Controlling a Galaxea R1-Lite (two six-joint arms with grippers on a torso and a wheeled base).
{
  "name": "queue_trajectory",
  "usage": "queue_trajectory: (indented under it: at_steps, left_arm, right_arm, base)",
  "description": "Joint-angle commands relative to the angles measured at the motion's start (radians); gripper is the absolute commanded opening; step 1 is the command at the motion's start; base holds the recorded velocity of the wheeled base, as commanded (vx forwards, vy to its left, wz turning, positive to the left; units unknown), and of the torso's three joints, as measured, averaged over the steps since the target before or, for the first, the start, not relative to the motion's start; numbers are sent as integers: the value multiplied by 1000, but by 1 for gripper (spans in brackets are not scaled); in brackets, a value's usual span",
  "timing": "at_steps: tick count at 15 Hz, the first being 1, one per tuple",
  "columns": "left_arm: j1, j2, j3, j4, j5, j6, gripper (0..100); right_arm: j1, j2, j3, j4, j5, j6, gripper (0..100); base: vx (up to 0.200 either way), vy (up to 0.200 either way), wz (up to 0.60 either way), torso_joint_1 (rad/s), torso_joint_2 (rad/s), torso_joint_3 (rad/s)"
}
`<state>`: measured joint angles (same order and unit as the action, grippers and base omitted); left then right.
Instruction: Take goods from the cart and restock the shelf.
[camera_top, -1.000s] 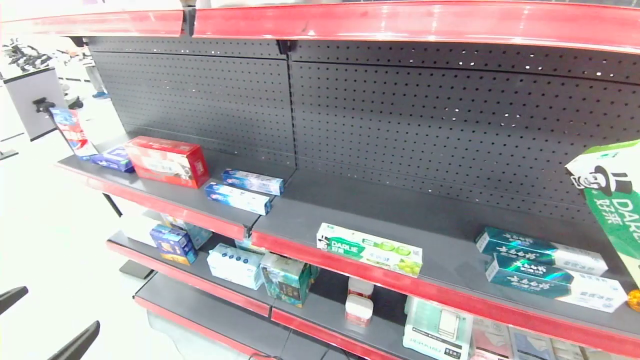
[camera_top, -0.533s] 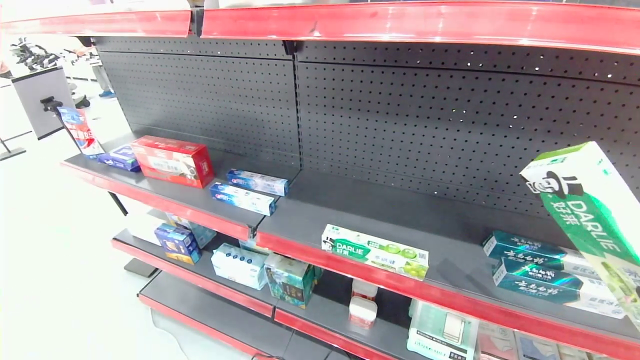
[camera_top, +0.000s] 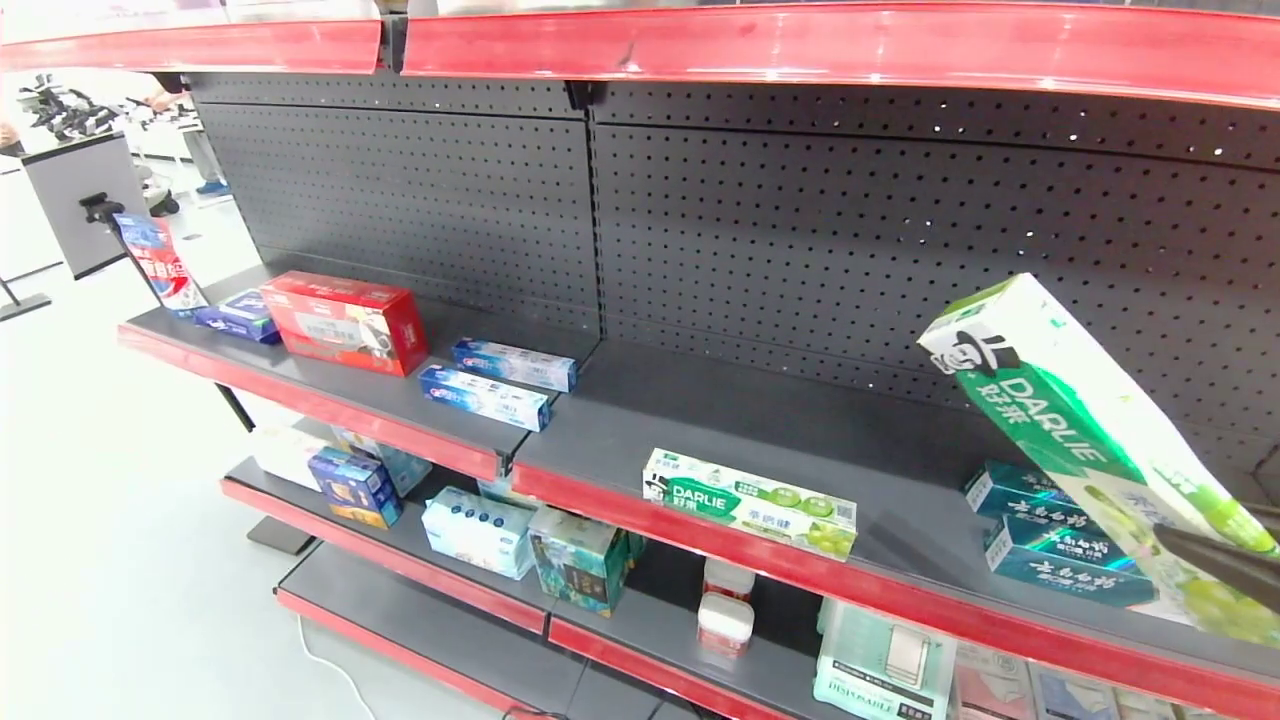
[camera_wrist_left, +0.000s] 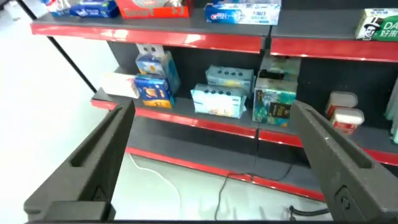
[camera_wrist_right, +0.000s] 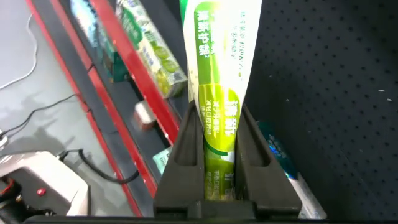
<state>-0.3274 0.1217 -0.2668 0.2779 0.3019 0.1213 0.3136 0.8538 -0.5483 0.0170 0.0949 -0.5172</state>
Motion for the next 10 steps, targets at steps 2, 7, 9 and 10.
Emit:
queue_trajectory:
  at_steps: [2,7,9,10]
  left_arm:
    - [-2,-11,1,0,-4,34,100]
    - [-4,-16,1,-6,-23,38,100]
    - [-4,-17,-2,-6,-23,52,100]
    - [-4,-19,-2,-6,-23,57,100]
  right_arm:
    - [45,110,-41,-3,5,-7,0]
    - [78,148,-42,-3,-3,-20,0]
    - [78,175,-55,-5,-4,-23,0]
    - [78,194,-70,-5,-4,-26,0]
  base:
    - [0,0,0,0,0,0]
    - [0,0,0,0,0,0]
    - [0,0,0,0,0,0]
    - [0,0,0,0,0,0]
